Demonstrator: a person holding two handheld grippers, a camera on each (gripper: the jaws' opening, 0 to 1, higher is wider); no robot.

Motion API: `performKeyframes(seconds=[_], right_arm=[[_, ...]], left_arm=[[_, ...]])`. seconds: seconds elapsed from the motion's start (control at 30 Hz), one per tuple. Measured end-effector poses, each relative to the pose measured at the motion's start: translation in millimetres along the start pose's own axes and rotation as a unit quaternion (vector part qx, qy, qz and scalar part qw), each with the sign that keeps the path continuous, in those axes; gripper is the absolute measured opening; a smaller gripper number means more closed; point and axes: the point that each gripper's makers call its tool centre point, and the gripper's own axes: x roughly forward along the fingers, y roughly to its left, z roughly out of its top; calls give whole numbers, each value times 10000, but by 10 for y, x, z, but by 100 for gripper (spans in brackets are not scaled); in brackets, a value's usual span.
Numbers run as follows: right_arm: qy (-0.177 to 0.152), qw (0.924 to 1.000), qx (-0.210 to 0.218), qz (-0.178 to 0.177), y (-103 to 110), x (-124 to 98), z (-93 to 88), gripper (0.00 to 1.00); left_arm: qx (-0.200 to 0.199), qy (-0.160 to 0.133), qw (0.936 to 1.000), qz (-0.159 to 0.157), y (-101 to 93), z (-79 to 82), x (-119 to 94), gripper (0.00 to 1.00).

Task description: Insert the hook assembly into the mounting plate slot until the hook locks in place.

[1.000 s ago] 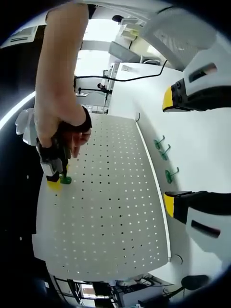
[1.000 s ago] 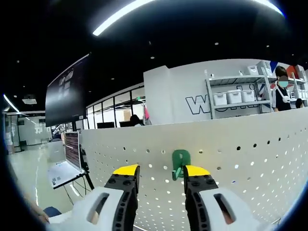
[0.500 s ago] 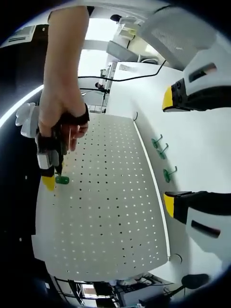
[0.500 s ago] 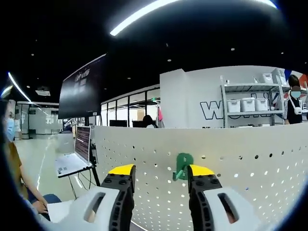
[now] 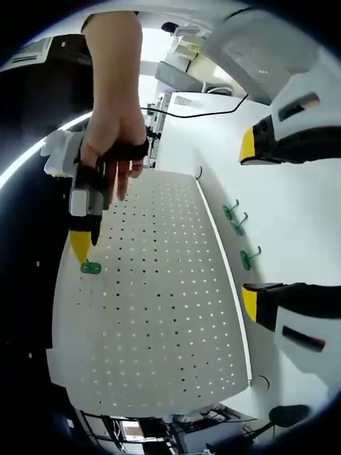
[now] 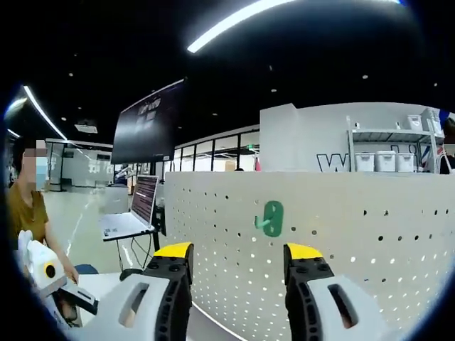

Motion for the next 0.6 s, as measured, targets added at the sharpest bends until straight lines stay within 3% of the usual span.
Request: performKeyframes(seconds=[0.6], right_arm=[[487, 9984, 120, 274, 20, -668, -542, 56]], left_arm=[[-32, 65, 10000, 8, 19, -53, 8, 71]])
